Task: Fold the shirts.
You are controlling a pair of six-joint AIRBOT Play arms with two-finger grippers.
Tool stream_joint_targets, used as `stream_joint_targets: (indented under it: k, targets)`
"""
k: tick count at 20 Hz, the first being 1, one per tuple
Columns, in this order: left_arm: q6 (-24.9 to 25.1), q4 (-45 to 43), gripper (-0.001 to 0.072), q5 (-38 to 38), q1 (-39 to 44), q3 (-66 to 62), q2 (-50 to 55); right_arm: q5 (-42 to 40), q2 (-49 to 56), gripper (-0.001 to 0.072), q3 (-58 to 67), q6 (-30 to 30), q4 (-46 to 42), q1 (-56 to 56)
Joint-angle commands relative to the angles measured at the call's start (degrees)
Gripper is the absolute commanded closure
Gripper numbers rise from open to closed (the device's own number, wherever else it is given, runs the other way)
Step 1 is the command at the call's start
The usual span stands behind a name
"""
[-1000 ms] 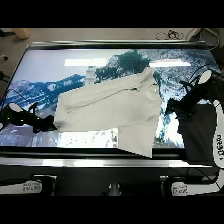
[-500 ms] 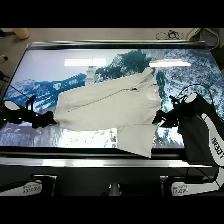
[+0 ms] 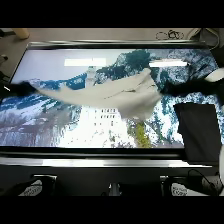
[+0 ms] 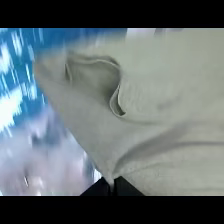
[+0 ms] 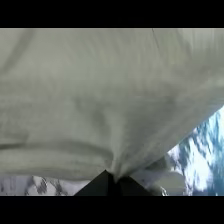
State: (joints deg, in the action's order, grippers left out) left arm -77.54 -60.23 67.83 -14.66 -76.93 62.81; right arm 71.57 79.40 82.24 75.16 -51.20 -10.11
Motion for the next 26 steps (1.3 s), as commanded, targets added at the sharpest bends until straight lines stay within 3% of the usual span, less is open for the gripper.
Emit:
stream_joint_targets:
  k: [1,4,6,11,15,19,21,23,26]
  targets:
    - [-1.36,-1.27,0.0684,-5.92,-0.52,-26.58,-10.34,-4.44,-18.18,0.069,23.32,-0.33,-3.08,-0.02]
    - [-5.68,-4.79,0.0685,-9.86,-0.5,-42.64,-16.92,-12.87,-33.9,0.069,33.05,3.54,-17.05,-0.02]
    - [-8.0,-4.79,0.0685,-9.75,-0.52,-43.47,-20.9,-13.0,-40.41,0.069,33.03,9.09,-23.63,-0.02]
    - [-7.45,-9.4,0.0685,-3.67,-0.5,-39.6,-20.55,-5.62,-39.21,0.069,33.03,11.61,-26.16,-0.02]
    - [-4.35,-9.92,0.0684,6.64,-0.48,-33.59,-12.61,5.2,-28.39,0.069,33.03,11.61,-25.86,-0.02]
    - [-3.41,-9.92,0.0685,8.81,-0.04,-21.73,-0.09,21.55,-9.29,0.069,32.7,12.79,-25.31,0.04]
    - [-3.19,-9.94,0.0684,8.5,1.51,-15.63,7.63,25.46,1.57,0.069,31.3,13.77,-25.22,1.55]
    - [-2.08,-9.94,0.0684,6.97,3.32,-12.44,16.44,23.69,10.67,0.069,29.18,13.81,-27.32,5.16]
    - [-2.21,-9.88,0.0683,1.86,4.98,-12.74,29.38,11.28,23.39,0.069,28.83,16.04,-27.32,9.53]
